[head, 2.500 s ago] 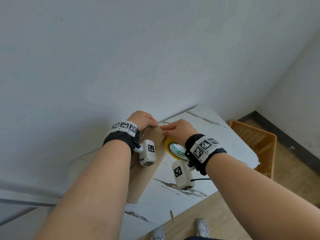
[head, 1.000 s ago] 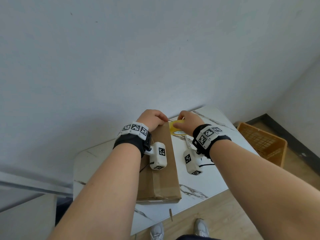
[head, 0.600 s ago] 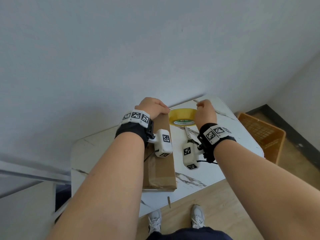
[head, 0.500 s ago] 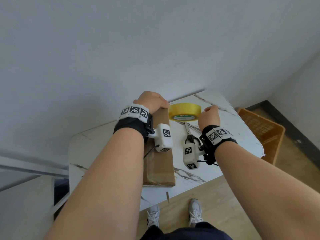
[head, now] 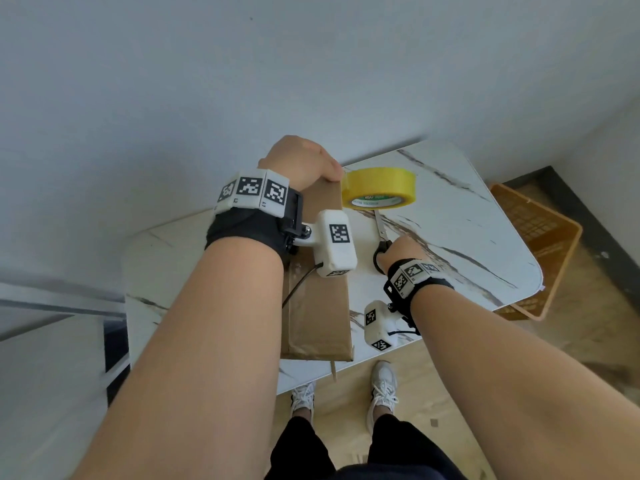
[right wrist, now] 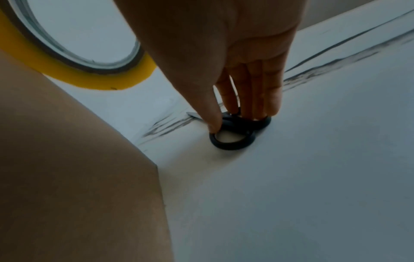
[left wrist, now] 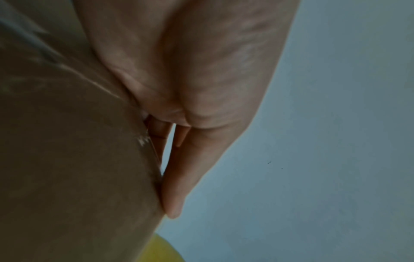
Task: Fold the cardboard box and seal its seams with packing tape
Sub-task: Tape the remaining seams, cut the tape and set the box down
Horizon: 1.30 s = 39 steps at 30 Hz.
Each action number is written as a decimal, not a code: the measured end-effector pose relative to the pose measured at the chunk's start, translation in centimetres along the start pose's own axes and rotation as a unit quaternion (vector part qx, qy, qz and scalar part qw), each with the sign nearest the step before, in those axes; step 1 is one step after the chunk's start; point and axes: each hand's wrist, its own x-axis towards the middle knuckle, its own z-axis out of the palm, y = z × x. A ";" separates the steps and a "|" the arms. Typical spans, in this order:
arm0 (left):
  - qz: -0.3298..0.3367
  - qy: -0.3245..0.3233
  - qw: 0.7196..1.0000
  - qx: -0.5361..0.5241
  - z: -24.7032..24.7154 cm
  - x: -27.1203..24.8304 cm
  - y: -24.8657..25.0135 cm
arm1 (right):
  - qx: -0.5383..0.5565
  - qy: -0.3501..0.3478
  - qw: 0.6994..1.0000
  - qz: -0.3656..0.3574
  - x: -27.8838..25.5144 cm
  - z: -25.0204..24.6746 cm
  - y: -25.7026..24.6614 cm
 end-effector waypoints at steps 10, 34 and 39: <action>0.011 -0.004 1.000 -0.018 -0.1 0.1 -0.2 | -0.027 -0.029 0.999 -0.016 -1.3 -1.8 0.5; 0.051 0.045 0.998 -0.016 -0.6 -1.7 -1.9 | 0.379 -0.054 0.921 -0.074 -6.0 -12.2 -3.4; 0.031 0.078 0.996 -0.020 -0.5 -1.9 -2.0 | 0.394 -0.155 0.899 -0.112 -7.9 -12.8 -4.5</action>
